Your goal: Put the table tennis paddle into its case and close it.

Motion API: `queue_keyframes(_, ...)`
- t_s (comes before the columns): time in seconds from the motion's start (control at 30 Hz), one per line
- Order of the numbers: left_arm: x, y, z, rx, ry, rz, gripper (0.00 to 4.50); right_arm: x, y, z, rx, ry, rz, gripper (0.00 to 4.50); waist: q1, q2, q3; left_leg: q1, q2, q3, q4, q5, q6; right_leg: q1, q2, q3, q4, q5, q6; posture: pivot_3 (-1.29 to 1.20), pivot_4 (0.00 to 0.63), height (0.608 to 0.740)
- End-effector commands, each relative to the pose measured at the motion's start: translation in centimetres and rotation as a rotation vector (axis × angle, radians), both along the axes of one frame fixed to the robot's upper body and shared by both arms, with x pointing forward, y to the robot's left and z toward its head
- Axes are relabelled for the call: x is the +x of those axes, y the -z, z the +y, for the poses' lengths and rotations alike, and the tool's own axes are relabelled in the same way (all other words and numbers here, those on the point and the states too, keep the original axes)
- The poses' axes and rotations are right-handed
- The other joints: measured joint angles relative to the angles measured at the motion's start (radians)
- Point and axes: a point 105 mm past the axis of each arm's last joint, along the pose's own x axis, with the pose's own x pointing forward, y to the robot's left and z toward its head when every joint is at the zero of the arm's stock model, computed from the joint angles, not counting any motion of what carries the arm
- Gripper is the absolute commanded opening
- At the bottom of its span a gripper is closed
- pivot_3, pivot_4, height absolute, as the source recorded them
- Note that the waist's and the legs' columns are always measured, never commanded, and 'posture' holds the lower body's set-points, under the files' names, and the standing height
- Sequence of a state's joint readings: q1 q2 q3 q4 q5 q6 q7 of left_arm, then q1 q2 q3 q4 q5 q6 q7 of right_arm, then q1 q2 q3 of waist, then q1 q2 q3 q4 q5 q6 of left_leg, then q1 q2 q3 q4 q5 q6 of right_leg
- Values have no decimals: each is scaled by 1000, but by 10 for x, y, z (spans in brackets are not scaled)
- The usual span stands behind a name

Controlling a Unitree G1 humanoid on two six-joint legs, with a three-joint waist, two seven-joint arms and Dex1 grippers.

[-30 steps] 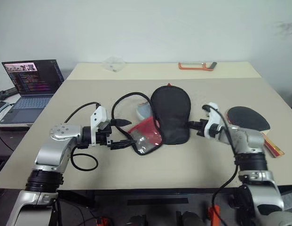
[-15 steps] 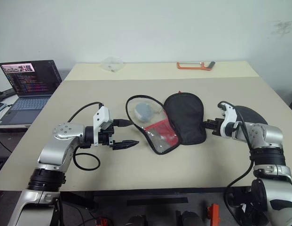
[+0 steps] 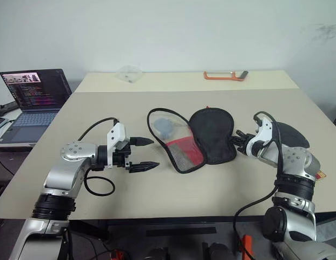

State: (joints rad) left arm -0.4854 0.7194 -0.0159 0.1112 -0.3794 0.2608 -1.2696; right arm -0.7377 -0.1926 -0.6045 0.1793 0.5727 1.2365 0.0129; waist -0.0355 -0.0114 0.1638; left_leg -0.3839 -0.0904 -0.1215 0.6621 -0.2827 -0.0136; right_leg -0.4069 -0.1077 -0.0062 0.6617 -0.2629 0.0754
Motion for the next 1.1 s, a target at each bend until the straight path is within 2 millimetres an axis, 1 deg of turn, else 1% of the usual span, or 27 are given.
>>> queue_keyframes(0.03,2,-9,-1,5,15,-44,4500,-6,-8,-8,13,59,-28,29,0,0,0,0,0,0,0,0,0,0,0,0,0,0,0,0,150,740)
queue_keyframes(0.13,2,-8,0,6,16,-45,4500,-12,-2,-1,-33,43,-26,29,-1,0,0,0,0,0,0,0,0,0,0,0,0,0,0,0,150,740)
queue_keyframes(0.2,3,-8,-1,6,19,-45,4500,-11,0,-7,-137,30,-41,29,-1,0,0,0,0,1,0,0,0,0,0,1,1,0,0,0,150,740)
queue_keyframes(0.3,4,-7,-2,6,23,-45,4500,-8,-2,-17,-217,21,-73,29,-1,0,0,0,0,1,0,0,1,0,0,1,1,0,0,0,150,740)
queue_keyframes(0.4,4,-6,-3,4,25,-45,4500,-6,-7,-25,-286,-4,-98,598,-1,0,0,1,0,1,0,0,1,0,0,1,1,0,0,0,150,740)
queue_keyframes(0.47,3,-5,-3,4,26,-44,4500,-6,-13,-22,-321,-46,-137,1254,-3,0,0,1,0,1,0,0,1,0,1,1,1,0,0,0,150,740)
queue_keyframes(0.53,3,-5,-4,2,27,-43,4500,-8,-20,-18,-413,-126,-205,1956,-5,0,0,1,0,1,0,0,1,0,1,1,1,0,0,0,150,740)
queue_keyframes(0.6,3,-5,-4,-3,25,-41,4500,-10,-25,-19,-455,-162,-246,2672,-5,0,0,1,0,1,0,0,1,0,1,1,0,0,0,0,150,740)
queue_keyframes(0.63,2,-5,-4,-9,25,-39,4500,-12,-31,-20,-467,-193,-286,2998,-5,0,0,1,0,2,0,0,1,0,1,1,0,0,0,0,150,740)
queue_keyframes(0.67,1,-6,-6,-20,27,-38,4500,-14,-38,-25,-468,-199,-317,3368,-4,0,0,0,0,2,0,0,1,0,0,1,0,0,0,0,150,740)
queue_keyframes(0.7,-1,-8,-7,-30,31,-37,4500,-16,-44,-34,-495,-198,-339,3711,-3,0,0,0,0,1,0,0,1,0,0,1,0,0,0,0,150,740)
queue_keyframes(0.77,-7,-11,-14,-41,60,-44,4500,-22,-48,-53,-587,-212,-362,4430,2,0,0,0,0,1,0,0,1,0,0,1,0,0,0,0,150,740)
queue_keyframes(0.83,-13,-18,-25,-57,95,-63,4500,-27,-50,-70,-635,-208,-375,4472,4,0,0,0,0,1,0,0,1,1,0,0,-1,0,0,0,150,740)
queue_keyframes(0.87,-16,-24,-32,-79,109,-77,4500,-31,-52,-79,-655,-200,-389,4472,5,-1,1,0,0,1,0,0,1,1,0,0,-2,0,0,0,150,740)
queue_keyframes(0.97,-21,-38,-44,-124,130,-97,4500,-37,-54,-98,-717,-169,-408,4472,6,-1,1,0,0,1,0,0,1,2,0,-1,-2,0,0,0,150,740)
queue_keyframes(1.0,-23,-42,-49,-135,148,-101,4500,-40,-53,-107,-730,-154,-404,4472,6,-1,1,0,0,1,1,0,1,2,0,-1,-2,0,0,0,150,740)
queue_keyframes(1.03,-25,-46,-55,-143,162,-107,4500,-43,-50,-120,-752,-121,-383,4472,6,-1,1,0,0,1,1,0,1,2,0,-1,-2,0,0,0,150,740)
queue_keyframes(1.1,-28,-47,-62,-140,188,-110,4500,-50,-43,-138,-785,-99,-338,4472,6,-1,1,0,0,1,1,0,1,2,0,0,-2,0,0,0,150,740)
